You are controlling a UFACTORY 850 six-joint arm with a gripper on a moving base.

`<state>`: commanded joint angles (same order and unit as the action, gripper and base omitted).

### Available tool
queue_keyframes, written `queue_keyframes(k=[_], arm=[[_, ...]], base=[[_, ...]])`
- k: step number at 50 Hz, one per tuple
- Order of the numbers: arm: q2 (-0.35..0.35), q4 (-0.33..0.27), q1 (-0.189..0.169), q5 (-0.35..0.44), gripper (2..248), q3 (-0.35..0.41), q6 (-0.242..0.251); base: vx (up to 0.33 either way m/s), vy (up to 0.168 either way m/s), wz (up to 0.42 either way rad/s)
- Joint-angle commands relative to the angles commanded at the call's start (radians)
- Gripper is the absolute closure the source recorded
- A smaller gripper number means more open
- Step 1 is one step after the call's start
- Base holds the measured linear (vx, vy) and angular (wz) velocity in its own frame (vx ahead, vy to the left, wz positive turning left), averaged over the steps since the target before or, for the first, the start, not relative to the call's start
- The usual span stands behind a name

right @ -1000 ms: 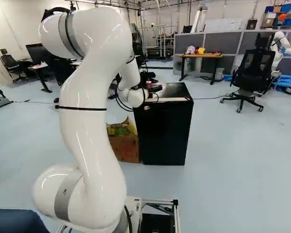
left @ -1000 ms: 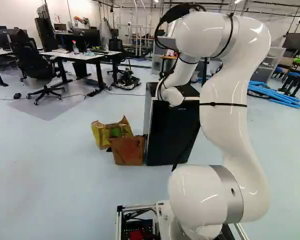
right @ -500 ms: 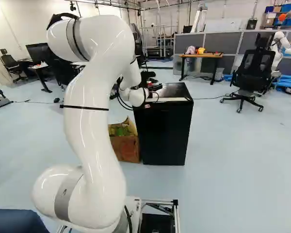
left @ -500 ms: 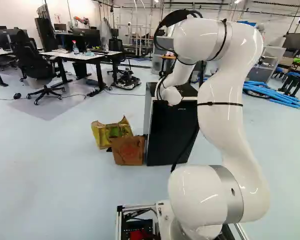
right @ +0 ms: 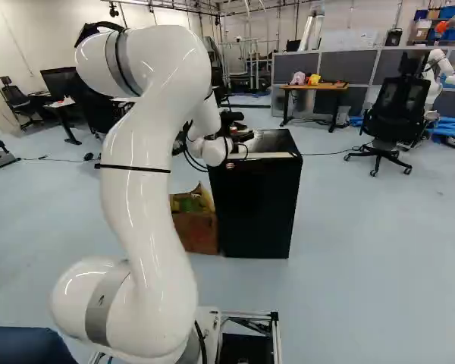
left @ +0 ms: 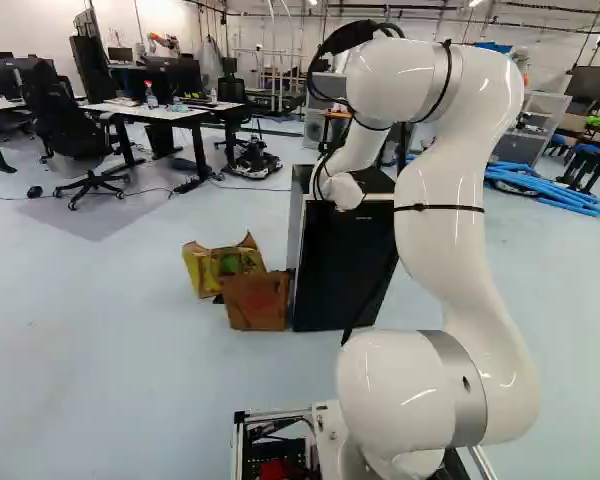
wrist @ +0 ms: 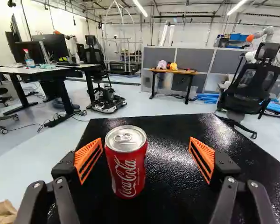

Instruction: Grab a drink from the fridge

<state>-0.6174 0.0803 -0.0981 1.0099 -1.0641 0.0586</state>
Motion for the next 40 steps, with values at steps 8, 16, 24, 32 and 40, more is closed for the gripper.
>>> queue_keyframes(k=[8,16,24,32,40], arm=[[0.0,0.0,0.0,0.0,3,0.0,0.0],[0.0,0.0,0.0,0.0,3,0.0,0.0],[0.001,0.0,0.003,0.0,3,0.001,0.0],[0.002,0.0,0.008,0.0,3,0.003,0.0],[0.002,0.0,0.01,0.0,3,0.003,0.0]], base=[[0.0,0.0,0.0],[0.0,0.0,0.0],[0.0,0.0,0.0],[0.0,0.0,0.0],[0.0,0.0,0.0]])
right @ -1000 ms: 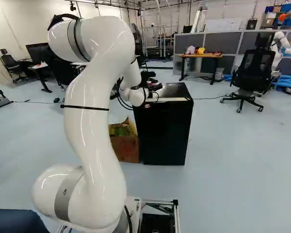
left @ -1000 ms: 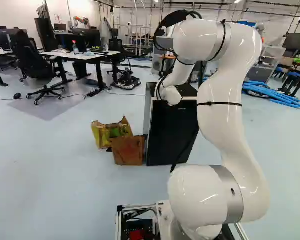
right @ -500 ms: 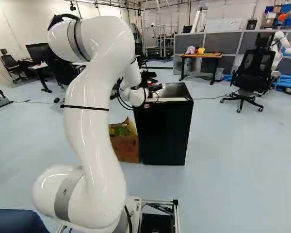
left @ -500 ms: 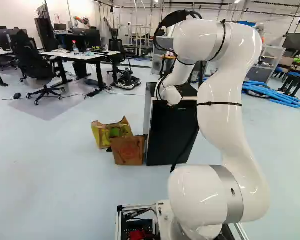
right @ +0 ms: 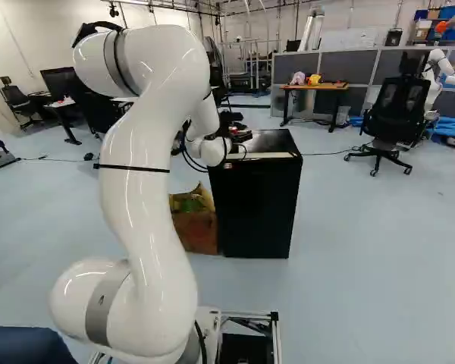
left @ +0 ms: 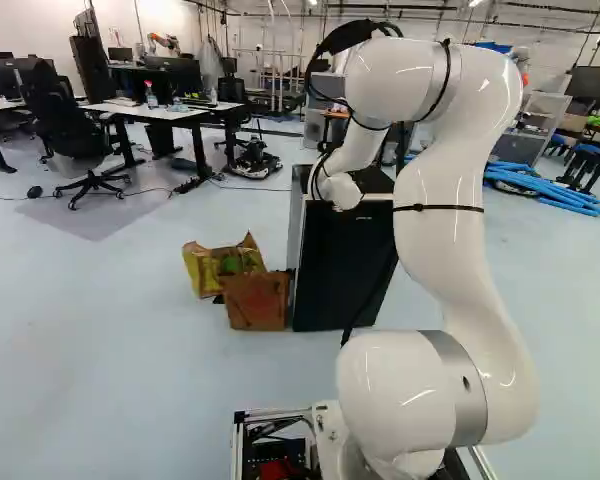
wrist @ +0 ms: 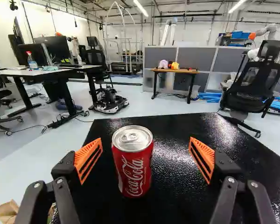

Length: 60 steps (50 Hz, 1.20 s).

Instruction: Grab a drink from the fridge

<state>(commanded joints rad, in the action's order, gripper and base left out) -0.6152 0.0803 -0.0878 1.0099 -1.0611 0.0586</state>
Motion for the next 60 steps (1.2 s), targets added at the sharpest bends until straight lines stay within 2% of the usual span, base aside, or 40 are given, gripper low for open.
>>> queue_keyframes(k=[8,9,13,14,18,19,23,24,60], arm=[[0.0,0.0,0.0,0.0,7,0.0,0.0],[0.0,0.0,0.0,0.0,43,0.0,0.0],[0.0,0.0,0.0,0.0,43,0.0,0.0],[0.0,0.0,0.0,0.0,82,0.0,0.0],[0.0,0.0,0.0,0.0,82,0.0,0.0],[0.0,0.0,0.0,0.0,120,0.0,0.0],[0.0,0.0,0.0,0.0,120,0.0,0.0],[0.0,0.0,0.0,0.0,150,0.0,0.0],[0.047,0.0,0.0,0.0,150,0.001,0.0]], base=[[0.0,0.0,0.0],[0.0,0.0,0.0],[0.0,0.0,0.0],[0.0,0.0,0.0],[0.0,0.0,0.0],[0.0,0.0,0.0],[0.0,0.0,0.0],[0.0,0.0,0.0],[0.0,0.0,0.0]])
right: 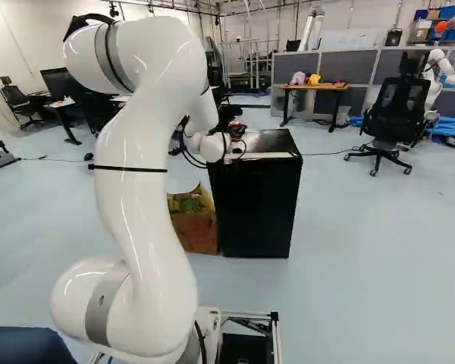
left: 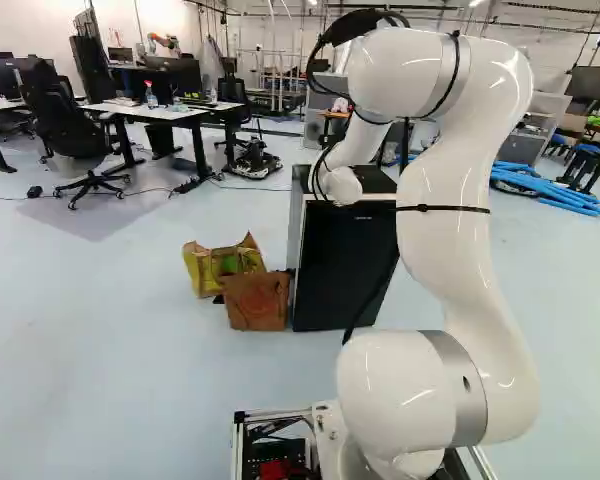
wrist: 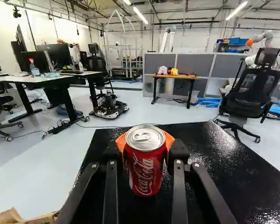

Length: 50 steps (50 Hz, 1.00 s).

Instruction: Grab a drink from the fridge

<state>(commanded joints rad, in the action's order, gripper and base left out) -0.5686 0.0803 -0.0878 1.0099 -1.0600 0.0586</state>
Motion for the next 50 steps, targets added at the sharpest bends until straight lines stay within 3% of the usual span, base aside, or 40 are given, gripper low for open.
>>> queue_keyframes(k=[28,50], arm=[[0.025,0.0,0.0,-0.001,150,0.003,0.0],[0.066,-0.004,0.005,-0.007,150,0.052,-0.003]], base=[[0.0,0.0,0.0],[0.0,0.0,0.0]])
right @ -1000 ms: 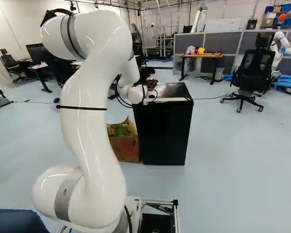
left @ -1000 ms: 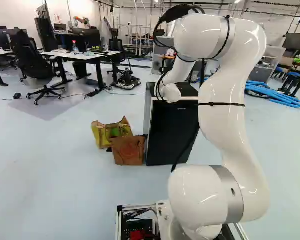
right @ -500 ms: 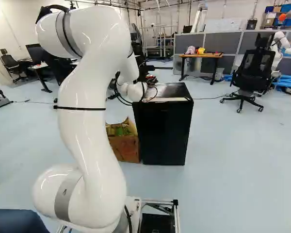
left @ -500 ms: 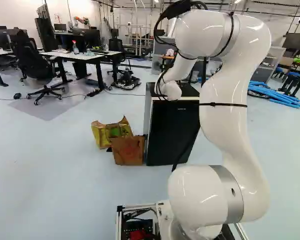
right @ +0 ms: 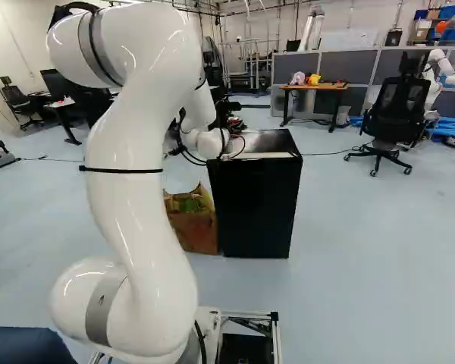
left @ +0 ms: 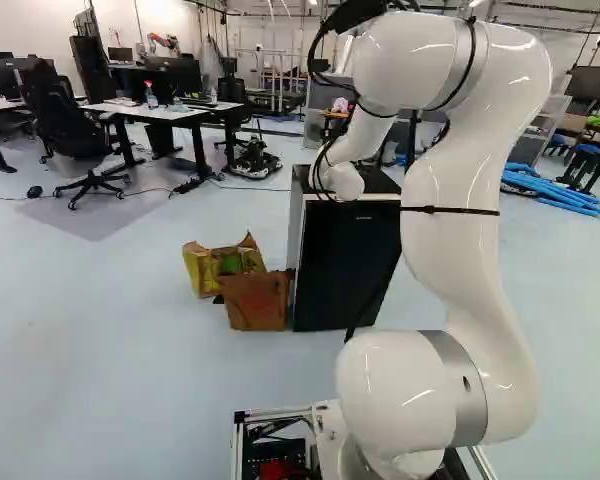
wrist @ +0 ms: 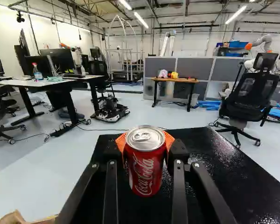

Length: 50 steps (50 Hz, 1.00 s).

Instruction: Grab a drink from the fridge

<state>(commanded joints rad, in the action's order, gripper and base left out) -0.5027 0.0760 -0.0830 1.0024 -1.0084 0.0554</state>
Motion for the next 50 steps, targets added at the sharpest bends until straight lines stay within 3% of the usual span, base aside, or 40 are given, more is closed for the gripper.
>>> queue_keyframes(k=[25,50], arm=[[0.103,-0.01,0.011,-0.017,150,0.121,-0.007],[0.266,-0.026,0.028,-0.044,150,0.313,-0.019]], base=[[0.0,0.0,0.0],[0.0,0.0,0.0]])
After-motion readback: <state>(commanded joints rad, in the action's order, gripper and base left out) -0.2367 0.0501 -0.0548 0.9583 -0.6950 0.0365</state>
